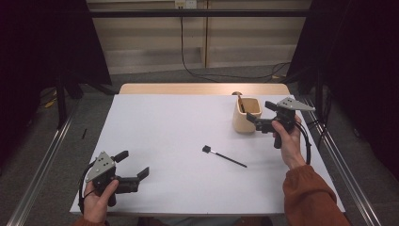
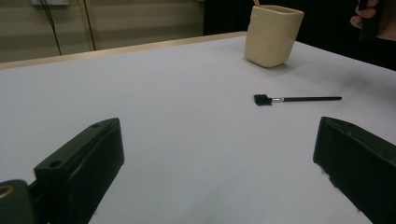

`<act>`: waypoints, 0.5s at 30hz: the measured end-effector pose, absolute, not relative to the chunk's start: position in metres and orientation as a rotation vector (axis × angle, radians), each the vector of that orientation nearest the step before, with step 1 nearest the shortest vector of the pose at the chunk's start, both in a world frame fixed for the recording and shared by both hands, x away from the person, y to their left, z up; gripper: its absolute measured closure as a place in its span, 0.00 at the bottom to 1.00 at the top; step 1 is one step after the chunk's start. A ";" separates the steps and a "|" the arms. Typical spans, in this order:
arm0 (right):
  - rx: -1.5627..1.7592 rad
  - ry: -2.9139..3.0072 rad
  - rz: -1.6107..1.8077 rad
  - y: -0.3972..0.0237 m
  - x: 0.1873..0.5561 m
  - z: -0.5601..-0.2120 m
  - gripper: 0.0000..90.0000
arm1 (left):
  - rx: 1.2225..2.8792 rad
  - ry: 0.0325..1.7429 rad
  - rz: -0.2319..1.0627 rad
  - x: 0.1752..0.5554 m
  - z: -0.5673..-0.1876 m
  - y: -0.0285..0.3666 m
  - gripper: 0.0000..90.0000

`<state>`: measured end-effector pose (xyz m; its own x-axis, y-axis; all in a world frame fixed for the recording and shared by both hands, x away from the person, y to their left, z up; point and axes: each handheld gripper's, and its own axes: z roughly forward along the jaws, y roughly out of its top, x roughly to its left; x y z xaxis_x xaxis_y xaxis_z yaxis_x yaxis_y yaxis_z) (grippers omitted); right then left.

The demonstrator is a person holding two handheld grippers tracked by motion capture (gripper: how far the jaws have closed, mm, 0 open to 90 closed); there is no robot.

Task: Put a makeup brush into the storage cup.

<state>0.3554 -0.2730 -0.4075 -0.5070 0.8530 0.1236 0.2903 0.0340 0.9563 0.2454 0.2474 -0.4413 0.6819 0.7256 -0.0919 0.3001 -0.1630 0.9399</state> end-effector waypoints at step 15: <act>1.147 1.828 1.486 -0.274 0.326 -0.413 0.01 | 1.733 0.836 0.469 0.246 -0.441 0.249 0.02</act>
<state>0.3261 -0.2743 -0.4133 -0.5090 0.8529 0.1159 0.2876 0.0416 0.9568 0.2455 0.2488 -0.4406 0.6726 0.7336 -0.0971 0.2991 -0.1495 0.9424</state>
